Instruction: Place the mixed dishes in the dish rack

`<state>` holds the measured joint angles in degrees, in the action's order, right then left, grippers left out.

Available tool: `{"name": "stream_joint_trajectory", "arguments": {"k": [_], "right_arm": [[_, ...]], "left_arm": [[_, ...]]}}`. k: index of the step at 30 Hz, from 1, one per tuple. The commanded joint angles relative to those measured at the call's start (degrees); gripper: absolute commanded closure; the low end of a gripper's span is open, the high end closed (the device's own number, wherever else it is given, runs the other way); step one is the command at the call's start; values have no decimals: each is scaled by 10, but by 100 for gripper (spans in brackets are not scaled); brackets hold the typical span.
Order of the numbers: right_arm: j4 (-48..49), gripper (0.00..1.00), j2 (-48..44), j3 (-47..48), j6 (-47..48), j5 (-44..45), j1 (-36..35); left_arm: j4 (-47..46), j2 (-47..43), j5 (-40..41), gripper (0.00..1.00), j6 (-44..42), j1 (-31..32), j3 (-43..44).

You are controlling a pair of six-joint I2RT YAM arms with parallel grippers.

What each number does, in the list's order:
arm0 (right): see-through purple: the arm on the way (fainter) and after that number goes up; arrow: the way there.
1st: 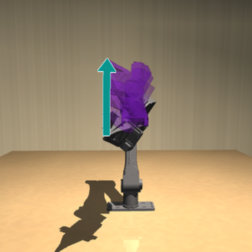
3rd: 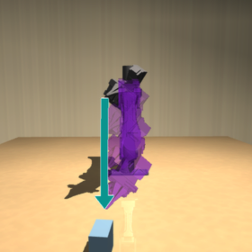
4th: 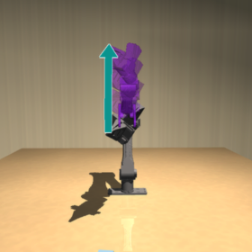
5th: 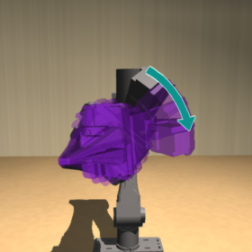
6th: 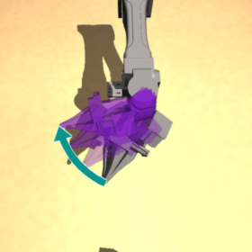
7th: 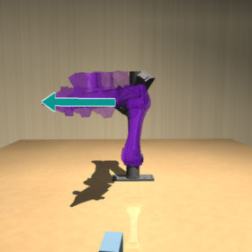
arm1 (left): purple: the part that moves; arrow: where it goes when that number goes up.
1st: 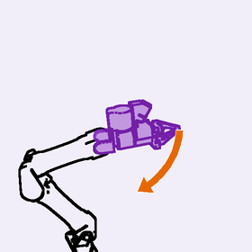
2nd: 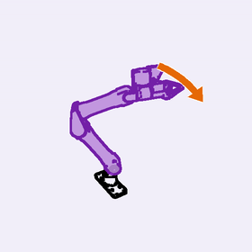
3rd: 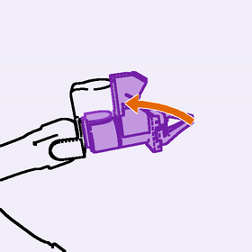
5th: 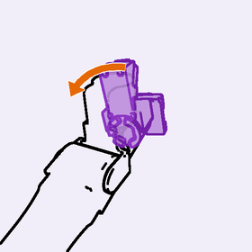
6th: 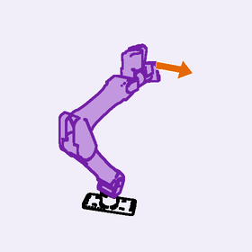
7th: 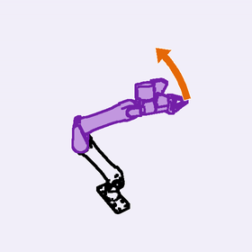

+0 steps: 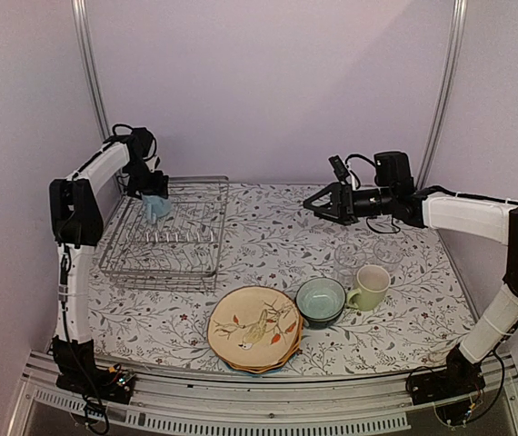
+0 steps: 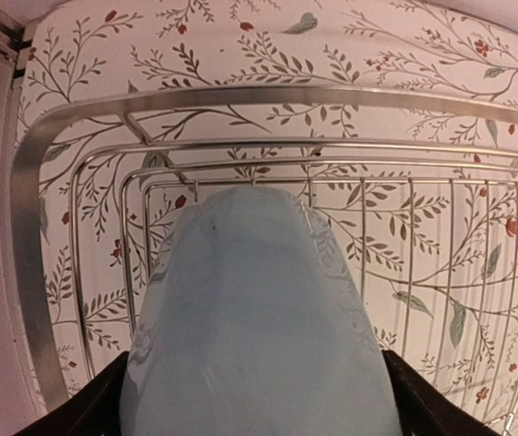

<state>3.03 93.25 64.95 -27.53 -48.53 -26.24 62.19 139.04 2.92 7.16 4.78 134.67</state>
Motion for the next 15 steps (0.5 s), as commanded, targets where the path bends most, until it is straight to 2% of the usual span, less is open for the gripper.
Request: {"name": "stream_joint_trajectory", "arguments": {"k": [1,11,13,15], "right_arm": [[5,3,-5,-7,6,5,-2],[4,3,1,-12,7,3,-1],[3,3,1,-11,7,3,-1],[0,3,-1,-11,7,4,-1]], "left_arm": [[-1,22,-15,48,3,-8,13],[-28,19,-15,11,5,-8,7],[-34,17,-16,9,4,-9,7],[-38,15,-17,1,4,-8,8]]}}
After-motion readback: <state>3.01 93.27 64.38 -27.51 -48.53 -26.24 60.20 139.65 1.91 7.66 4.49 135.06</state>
